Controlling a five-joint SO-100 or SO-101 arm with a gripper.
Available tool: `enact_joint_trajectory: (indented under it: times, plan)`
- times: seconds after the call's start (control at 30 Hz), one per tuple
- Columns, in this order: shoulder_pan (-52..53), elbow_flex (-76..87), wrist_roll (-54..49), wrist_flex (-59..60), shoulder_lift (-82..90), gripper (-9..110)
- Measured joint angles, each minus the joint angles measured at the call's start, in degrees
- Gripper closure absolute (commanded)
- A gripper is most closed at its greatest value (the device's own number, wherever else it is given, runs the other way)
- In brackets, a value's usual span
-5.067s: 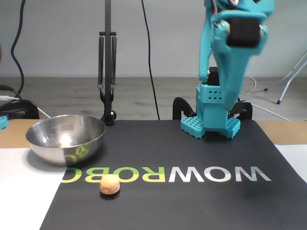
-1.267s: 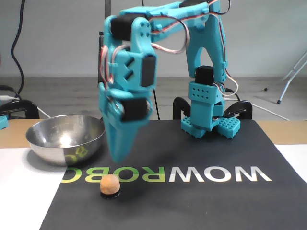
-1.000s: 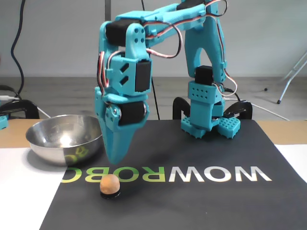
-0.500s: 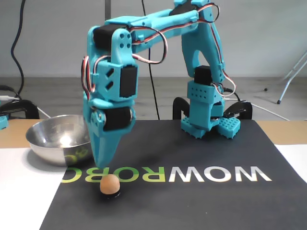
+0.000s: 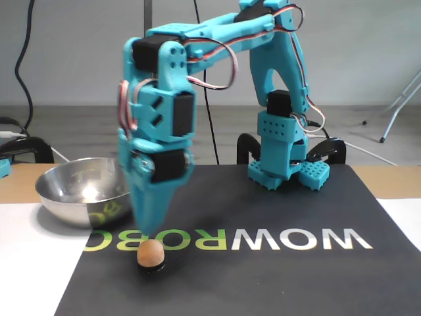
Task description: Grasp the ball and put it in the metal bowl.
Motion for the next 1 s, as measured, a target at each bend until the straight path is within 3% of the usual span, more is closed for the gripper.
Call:
enact_joint_trajectory:
  times: [1.0]
  plan:
    - [-0.9,-0.1,-0.1,1.5,0.0,101]
